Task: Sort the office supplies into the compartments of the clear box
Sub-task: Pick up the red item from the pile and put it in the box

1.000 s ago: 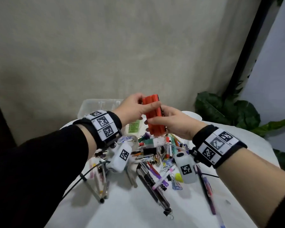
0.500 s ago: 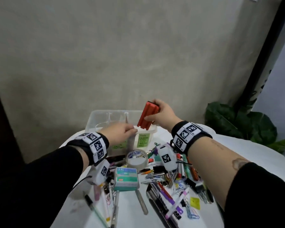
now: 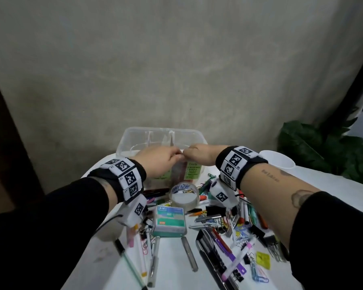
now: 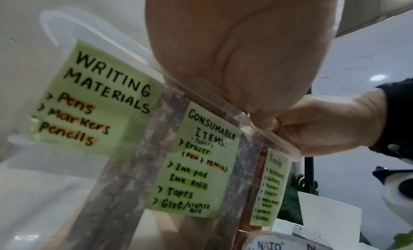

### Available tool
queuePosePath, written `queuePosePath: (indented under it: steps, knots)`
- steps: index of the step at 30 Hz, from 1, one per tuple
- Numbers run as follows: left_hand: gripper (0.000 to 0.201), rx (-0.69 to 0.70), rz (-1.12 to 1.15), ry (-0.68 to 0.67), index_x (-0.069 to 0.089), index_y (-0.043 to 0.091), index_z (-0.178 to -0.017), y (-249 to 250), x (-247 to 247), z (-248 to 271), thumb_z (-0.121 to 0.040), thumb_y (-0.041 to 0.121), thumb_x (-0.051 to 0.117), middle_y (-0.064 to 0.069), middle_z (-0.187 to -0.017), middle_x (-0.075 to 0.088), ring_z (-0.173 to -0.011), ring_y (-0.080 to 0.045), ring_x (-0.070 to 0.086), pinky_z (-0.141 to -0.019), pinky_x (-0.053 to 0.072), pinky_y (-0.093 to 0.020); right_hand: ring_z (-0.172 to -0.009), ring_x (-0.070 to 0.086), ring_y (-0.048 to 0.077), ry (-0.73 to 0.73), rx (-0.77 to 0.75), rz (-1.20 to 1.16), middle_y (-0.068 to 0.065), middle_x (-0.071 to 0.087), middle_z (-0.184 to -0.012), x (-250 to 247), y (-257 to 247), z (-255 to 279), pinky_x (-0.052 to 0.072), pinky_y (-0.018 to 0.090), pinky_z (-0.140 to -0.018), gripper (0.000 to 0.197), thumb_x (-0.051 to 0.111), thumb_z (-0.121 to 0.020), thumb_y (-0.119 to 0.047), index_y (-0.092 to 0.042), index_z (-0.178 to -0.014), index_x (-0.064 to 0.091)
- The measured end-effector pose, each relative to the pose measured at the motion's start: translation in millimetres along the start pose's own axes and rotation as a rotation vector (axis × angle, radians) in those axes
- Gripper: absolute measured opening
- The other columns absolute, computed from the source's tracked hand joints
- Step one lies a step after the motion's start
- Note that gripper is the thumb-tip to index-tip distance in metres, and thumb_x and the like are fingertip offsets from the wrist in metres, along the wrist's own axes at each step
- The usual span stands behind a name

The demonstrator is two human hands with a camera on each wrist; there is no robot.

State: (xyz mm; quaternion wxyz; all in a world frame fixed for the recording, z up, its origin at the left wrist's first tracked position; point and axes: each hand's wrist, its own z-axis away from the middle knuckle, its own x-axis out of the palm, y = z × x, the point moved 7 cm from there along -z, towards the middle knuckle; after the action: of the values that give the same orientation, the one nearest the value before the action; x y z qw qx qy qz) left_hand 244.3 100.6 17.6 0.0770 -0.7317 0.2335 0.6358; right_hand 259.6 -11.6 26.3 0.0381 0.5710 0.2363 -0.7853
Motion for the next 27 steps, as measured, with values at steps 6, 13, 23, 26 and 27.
queuePosePath:
  steps: [6,13,23,26,27]
  knots:
    - [0.042,-0.001,-0.016,0.008,0.052,0.032,-0.129,2,-2,3,-0.100,0.053,0.029,0.004,-0.117,0.067,-0.099,-0.017,0.061,-0.077,0.047,-0.033,-0.083,0.052,0.023,0.137,-0.050,-0.108,0.003,0.057,-0.080,-13,1,7,0.043,0.031,-0.067,0.032,0.045,-0.099,-0.029,-0.017,-0.073,0.059]
    - [0.013,0.161,0.119,0.371,0.058,0.028,-0.098,6,-39,32,-0.088,0.036,0.060,0.013,-0.086,0.054,-0.082,-0.011,0.051,-0.075,0.049,-0.036,-0.077,0.057,0.012,0.653,-0.356,-0.152,-0.003,0.064,-0.082,-22,-27,65,0.048,0.027,-0.069,0.005,0.062,-0.080,-0.014,-0.017,-0.084,0.064]
    - [0.064,0.114,-0.173,-0.468,0.058,0.032,-0.086,27,33,103,-0.047,0.081,0.072,0.015,-0.073,0.064,-0.064,-0.004,0.060,-0.054,0.042,-0.023,-0.082,0.058,0.015,-0.054,-0.169,0.115,-0.007,0.060,-0.093,90,-35,81,0.052,0.031,-0.071,0.050,0.088,-0.059,-0.044,-0.027,-0.096,0.058]
    - [0.061,0.148,-0.302,-0.312,0.060,0.029,-0.085,35,31,102,-0.049,0.077,0.069,0.011,-0.071,0.061,-0.063,-0.009,0.057,-0.052,0.043,-0.025,-0.082,0.060,0.015,-0.049,-0.136,0.107,-0.004,0.064,-0.095,96,-33,86,0.055,0.034,-0.075,0.054,0.089,-0.060,-0.045,-0.022,-0.100,0.062]
    - [0.059,0.150,-0.286,-0.286,0.059,0.030,-0.083,37,27,99,-0.048,0.076,0.070,0.010,-0.070,0.060,-0.062,-0.009,0.056,-0.050,0.040,-0.025,-0.084,0.061,0.016,-0.030,-0.129,0.088,-0.003,0.064,-0.098,96,-31,88,0.055,0.034,-0.076,0.055,0.088,-0.061,-0.043,-0.020,-0.103,0.063]
